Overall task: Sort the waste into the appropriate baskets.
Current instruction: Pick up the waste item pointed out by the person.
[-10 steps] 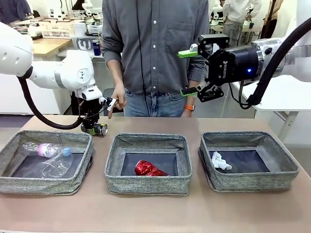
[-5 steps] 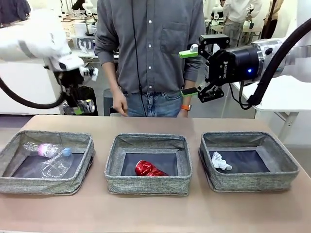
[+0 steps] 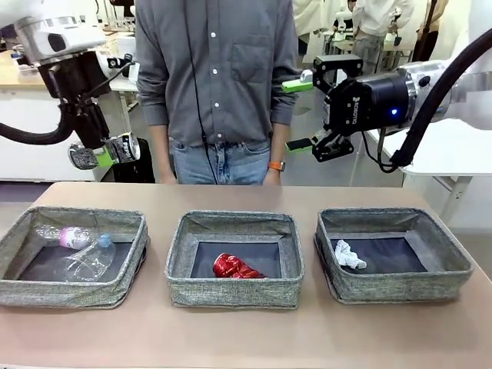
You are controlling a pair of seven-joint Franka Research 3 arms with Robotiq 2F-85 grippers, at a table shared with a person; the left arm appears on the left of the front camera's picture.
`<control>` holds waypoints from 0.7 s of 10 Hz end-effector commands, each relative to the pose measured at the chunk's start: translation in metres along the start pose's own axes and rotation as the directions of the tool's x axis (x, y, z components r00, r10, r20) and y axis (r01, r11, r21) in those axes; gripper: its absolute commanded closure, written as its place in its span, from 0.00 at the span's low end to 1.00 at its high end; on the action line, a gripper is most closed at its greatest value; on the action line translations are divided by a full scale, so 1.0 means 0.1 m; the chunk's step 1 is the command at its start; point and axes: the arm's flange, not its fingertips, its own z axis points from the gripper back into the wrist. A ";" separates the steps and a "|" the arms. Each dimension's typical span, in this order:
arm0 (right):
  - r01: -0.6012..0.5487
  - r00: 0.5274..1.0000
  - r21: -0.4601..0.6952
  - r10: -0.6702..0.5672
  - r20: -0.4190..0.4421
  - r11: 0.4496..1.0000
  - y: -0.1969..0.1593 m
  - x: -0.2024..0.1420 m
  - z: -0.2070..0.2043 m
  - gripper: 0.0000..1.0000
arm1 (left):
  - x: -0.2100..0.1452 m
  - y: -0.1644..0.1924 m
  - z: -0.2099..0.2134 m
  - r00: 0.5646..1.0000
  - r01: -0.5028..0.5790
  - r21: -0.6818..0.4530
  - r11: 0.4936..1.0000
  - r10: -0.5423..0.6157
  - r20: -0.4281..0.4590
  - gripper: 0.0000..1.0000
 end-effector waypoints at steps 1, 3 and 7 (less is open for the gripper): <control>0.005 1.000 0.018 -0.005 0.018 1.000 0.01 0.00 -0.03 0.00 | -0.03 0.15 0.05 1.000 -0.028 -0.004 1.000 0.028 0.002 1.00; 0.005 1.000 0.018 -0.005 0.018 1.000 0.01 0.00 -0.03 0.00 | -0.03 0.15 0.05 1.000 -0.028 -0.004 1.000 0.028 0.002 1.00; 0.074 0.991 -0.111 -0.061 0.115 0.991 -0.02 -0.30 0.41 0.00 | 0.66 -0.48 0.27 0.987 -0.161 -0.153 0.975 0.155 -0.053 0.59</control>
